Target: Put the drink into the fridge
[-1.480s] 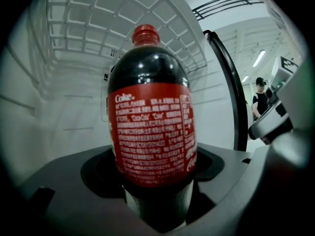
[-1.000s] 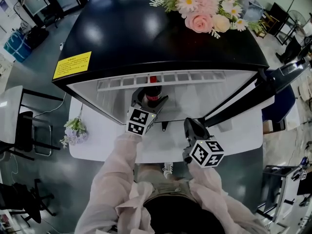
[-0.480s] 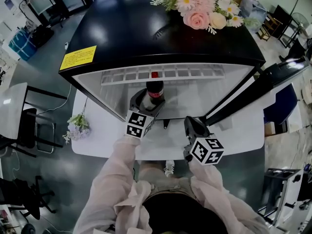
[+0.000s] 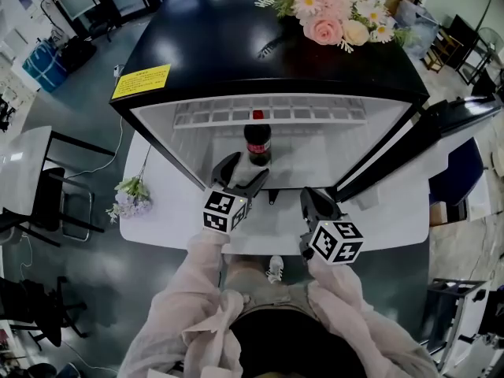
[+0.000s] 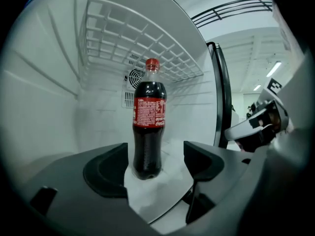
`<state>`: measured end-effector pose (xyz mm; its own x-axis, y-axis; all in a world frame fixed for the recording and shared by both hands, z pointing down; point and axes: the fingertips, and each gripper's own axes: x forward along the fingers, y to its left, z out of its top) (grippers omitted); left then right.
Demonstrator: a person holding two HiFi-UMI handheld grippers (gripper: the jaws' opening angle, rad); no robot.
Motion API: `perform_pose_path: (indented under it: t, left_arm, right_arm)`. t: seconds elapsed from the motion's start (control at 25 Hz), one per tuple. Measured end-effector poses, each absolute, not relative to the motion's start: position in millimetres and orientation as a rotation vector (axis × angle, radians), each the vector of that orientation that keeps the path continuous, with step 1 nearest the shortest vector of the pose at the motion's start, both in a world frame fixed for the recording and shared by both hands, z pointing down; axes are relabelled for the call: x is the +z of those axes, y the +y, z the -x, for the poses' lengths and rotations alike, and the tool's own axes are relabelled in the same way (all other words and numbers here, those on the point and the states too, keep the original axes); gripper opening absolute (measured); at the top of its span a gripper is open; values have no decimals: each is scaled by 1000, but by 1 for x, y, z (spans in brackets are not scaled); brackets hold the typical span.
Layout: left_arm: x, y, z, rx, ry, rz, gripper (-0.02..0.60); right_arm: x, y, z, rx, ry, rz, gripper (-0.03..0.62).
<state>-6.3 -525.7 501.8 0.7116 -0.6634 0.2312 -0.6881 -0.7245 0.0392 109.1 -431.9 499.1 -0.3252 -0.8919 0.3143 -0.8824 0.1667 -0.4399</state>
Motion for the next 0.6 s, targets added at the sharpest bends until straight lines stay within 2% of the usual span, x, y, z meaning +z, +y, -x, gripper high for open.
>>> perform_pose_path:
  t: [0.4, 0.48, 0.6]
  left_arm:
    - [493, -485, 9, 225, -1145, -2693, 358]
    - [493, -478, 10, 219, -1160, -2676, 340]
    - [493, -470, 14, 206, -1202, -2638, 275]
  right_arm:
    - [498, -427, -103, -869, 2433, 1790, 11]
    - [498, -425, -102, -870, 2438, 1785, 11]
    - [499, -422, -101, -874, 2445, 1776, 11]
